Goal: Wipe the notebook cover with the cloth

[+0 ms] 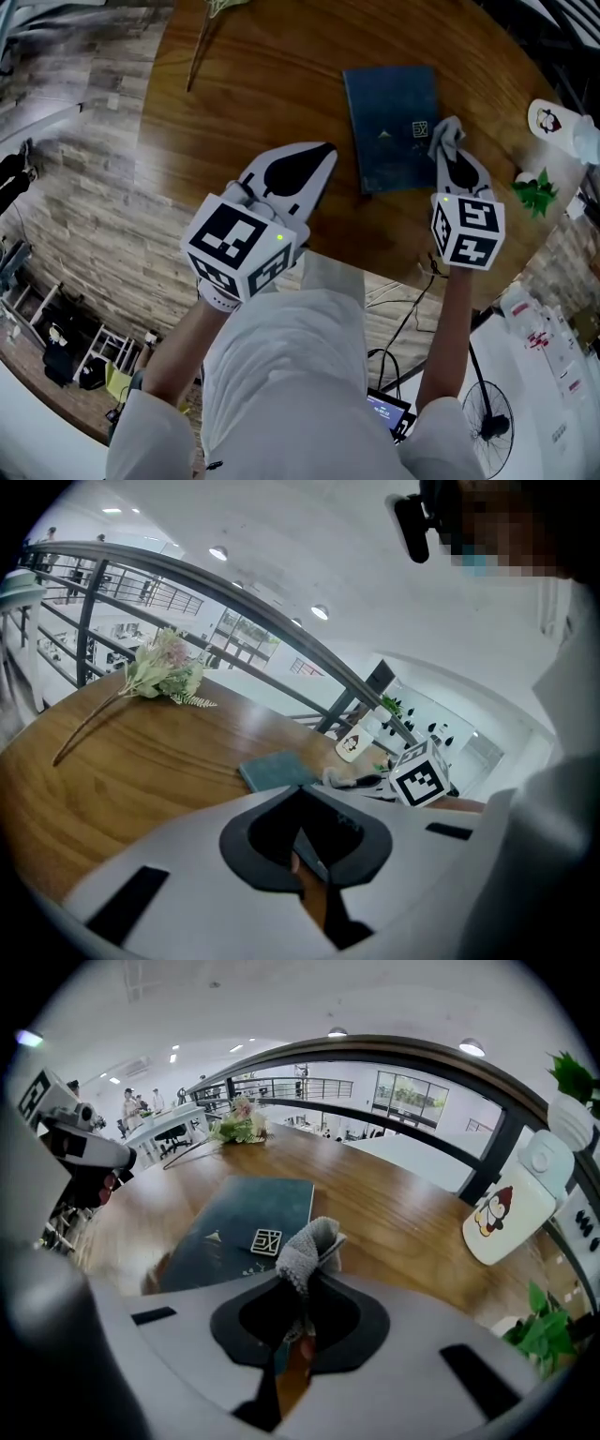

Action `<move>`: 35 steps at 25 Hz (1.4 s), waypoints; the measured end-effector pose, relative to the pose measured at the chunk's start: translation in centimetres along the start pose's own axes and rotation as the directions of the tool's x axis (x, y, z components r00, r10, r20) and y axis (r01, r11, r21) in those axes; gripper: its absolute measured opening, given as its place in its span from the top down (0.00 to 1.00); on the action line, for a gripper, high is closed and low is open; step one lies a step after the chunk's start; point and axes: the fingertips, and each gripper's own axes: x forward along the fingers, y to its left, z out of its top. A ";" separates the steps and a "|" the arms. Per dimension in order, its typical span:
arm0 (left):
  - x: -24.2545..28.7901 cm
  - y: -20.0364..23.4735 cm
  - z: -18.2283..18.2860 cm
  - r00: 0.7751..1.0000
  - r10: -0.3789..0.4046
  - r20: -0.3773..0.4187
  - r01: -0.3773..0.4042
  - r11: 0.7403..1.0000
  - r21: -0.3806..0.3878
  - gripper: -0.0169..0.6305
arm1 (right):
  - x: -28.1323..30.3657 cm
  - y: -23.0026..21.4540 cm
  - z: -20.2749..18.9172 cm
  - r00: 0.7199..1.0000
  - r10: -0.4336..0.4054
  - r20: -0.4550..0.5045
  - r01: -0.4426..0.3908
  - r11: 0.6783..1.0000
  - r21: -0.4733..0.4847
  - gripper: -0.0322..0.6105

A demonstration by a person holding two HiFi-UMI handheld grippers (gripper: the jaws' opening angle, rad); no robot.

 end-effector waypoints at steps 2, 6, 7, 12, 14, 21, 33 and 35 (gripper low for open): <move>0.2 -0.2 0.0 1.000 -0.004 0.001 0.004 1.000 0.001 0.95 | -0.1 0.3 0.1 1.000 -0.005 0.003 0.005 1.000 -0.012 0.90; 0.4 -0.6 -0.1 1.000 -0.010 -0.001 0.010 1.000 -0.001 0.95 | -0.3 2.1 0.0 0.999 0.032 0.003 -0.032 0.999 -0.034 0.90; 0.4 -0.6 -0.2 1.000 -0.012 -0.001 0.012 1.000 -0.001 0.95 | -0.3 2.6 0.0 0.999 0.041 0.001 -0.041 0.998 -0.041 0.90; 0.2 -0.7 -0.2 1.000 -0.009 0.002 0.009 1.000 -0.002 0.95 | -0.2 4.4 0.2 0.997 0.078 0.003 -0.078 0.996 -0.046 0.90; -0.1 -0.6 -0.2 1.000 -0.004 0.006 0.004 1.000 -0.004 0.95 | -0.2 5.3 0.4 0.995 0.101 0.006 -0.101 0.994 -0.046 0.90; -0.9 -0.1 -0.2 1.000 0.012 0.020 -0.012 1.000 -0.011 0.95 | 0.0 9.4 1.0 0.982 0.188 0.001 -0.187 0.979 -0.082 0.90; -1.5 0.3 -0.7 1.000 0.019 0.018 -0.019 1.000 -0.014 0.95 | -0.8 17.2 -0.4 0.933 0.352 -0.072 -0.359 0.914 -0.188 0.90; -1.5 0.2 -0.6 1.000 0.017 0.019 -0.016 1.000 -0.015 0.95 | -1.0 17.2 -0.9 0.935 0.344 -0.080 -0.354 0.914 -0.199 0.90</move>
